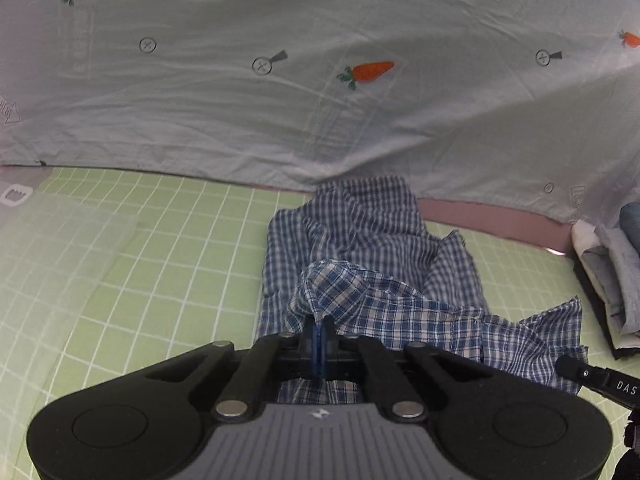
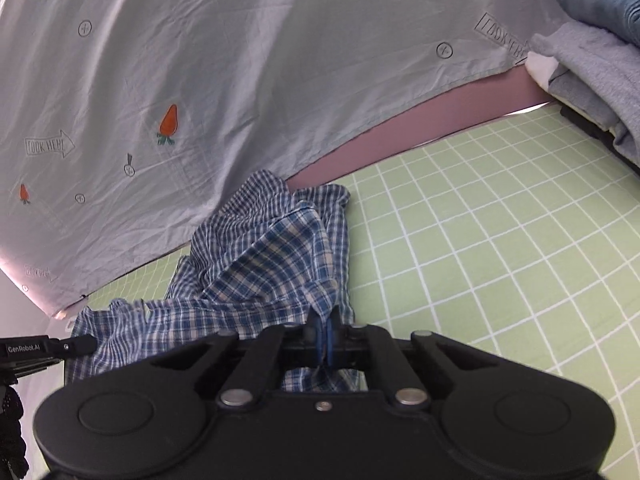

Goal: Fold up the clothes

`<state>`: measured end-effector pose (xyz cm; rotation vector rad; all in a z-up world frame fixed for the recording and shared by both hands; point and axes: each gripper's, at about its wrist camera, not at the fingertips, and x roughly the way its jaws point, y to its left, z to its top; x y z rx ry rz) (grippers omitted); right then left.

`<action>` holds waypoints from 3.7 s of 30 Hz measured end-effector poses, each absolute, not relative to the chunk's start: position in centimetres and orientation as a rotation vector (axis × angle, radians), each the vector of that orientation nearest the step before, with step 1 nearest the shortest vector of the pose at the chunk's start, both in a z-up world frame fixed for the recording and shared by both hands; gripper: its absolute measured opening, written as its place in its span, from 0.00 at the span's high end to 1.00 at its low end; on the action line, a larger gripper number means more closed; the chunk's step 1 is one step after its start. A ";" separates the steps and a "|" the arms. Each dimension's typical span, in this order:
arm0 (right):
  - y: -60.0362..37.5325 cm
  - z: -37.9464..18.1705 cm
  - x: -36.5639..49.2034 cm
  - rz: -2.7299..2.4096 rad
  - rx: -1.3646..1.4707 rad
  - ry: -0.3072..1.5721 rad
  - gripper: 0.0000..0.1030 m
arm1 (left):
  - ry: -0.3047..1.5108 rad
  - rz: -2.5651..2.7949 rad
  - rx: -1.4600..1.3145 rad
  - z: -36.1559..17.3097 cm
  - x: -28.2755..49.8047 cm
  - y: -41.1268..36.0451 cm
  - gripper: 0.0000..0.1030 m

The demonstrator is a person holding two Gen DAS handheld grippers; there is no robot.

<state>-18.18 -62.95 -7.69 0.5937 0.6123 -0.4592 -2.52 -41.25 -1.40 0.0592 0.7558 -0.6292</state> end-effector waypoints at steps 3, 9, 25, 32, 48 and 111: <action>-63.4 -7.4 -18.8 -0.487 0.602 0.592 0.97 | 0.765 -0.625 0.098 -2.5 -1.9 -42.6 0.98; -62.8 -9.8 -16.6 -0.489 0.558 0.700 0.88 | 0.970 -0.462 0.115 -7.5 -0.1 -41.7 0.96; -61.7 -8.6 -19.5 -0.594 0.676 0.704 0.31 | 1.006 -0.416 0.035 -3.8 -1.8 -37.9 0.27; -60.7 -10.3 -22.8 -0.622 0.900 0.748 0.28 | 1.164 -0.387 -0.107 -5.0 -3.9 -35.0 0.17; -61.1 -13.2 -26.1 -0.585 1.288 0.725 0.28 | 1.430 -0.337 -0.463 -9.0 -4.3 -31.7 0.17; -76.6 -8.5 -11.6 -0.386 1.327 0.410 0.41 | 1.296 -0.435 -0.765 -5.0 15.9 -40.3 0.29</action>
